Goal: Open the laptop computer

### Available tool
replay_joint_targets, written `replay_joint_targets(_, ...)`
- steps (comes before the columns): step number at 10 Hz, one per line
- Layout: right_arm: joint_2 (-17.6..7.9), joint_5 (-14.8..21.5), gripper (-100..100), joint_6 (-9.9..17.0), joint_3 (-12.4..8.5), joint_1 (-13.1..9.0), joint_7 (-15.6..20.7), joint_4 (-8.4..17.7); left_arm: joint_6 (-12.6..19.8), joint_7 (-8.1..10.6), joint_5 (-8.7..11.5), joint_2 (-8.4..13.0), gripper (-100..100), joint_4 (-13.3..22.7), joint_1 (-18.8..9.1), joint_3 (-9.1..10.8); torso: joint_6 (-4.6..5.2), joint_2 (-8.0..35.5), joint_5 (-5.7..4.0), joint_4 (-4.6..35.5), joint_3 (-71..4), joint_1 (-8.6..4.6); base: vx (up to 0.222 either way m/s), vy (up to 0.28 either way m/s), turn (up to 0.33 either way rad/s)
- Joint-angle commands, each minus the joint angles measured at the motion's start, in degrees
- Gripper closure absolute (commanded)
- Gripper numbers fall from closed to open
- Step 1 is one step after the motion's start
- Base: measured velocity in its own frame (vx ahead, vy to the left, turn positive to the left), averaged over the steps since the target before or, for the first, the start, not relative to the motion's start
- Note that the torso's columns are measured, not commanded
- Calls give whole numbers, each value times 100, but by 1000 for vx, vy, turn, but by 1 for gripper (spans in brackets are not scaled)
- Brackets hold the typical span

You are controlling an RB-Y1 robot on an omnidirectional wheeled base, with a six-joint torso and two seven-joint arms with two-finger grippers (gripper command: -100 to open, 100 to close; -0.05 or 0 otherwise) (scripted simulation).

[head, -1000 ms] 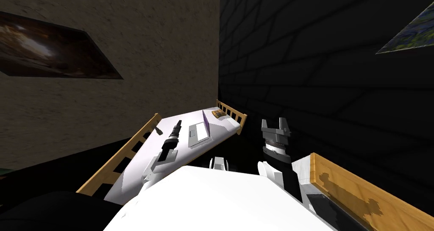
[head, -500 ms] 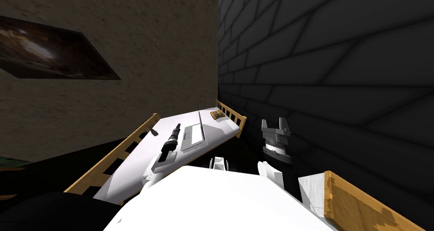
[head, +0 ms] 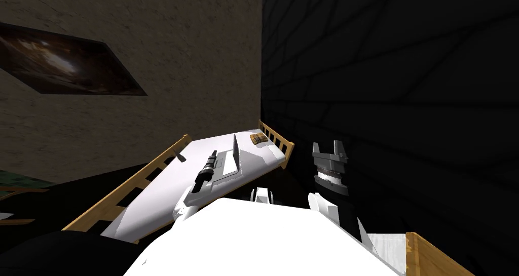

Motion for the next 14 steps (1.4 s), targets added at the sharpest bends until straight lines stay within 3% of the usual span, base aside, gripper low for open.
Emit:
replay_joint_targets(1,-1,0,0,0,0,-1,0,0,80,-50,91,-90,-100,316,-128,-37,1,15,6,4,9,24,117,-129,124)
replay_joint_targets(4,0,0,0,0,0,-1,0,0,180,-77,197,-310,-100,478,-172,-118,1,7,-2,2,5,-5,98,-156,85)
replay_joint_targets(5,-1,0,0,0,0,-1,0,0,227,-89,256,-513,-100,549,-190,-173,0,16,3,5,11,10,77,-137,104)
replay_joint_targets(8,-1,0,0,0,-1,-1,0,0,267,-97,312,-828,-100,607,-204,-230,0,5,5,2,3,18,71,-91,40)
replay_joint_targets(10,-2,0,0,1,-1,-2,0,1,263,-92,304,-785,-100,564,-167,-235,-1,20,7,6,13,24,11,-11,2)
replay_joint_targets(11,-2,0,0,1,-1,-2,0,1,263,-92,304,-784,100,564,-168,-234,0,17,5,5,12,15,0,0,0)
replay_joint_targets(12,-2,0,0,1,-1,-2,0,1,165,106,462,-846,100,714,-264,-310,-1,8,7,-1,8,9,-36,117,4)
replay_joint_targets(14,-4,0,0,1,-3,-3,0,1,73,304,620,-909,100,872,-354,-384,-19,-6,39,-20,1,92,-96,219,-23)
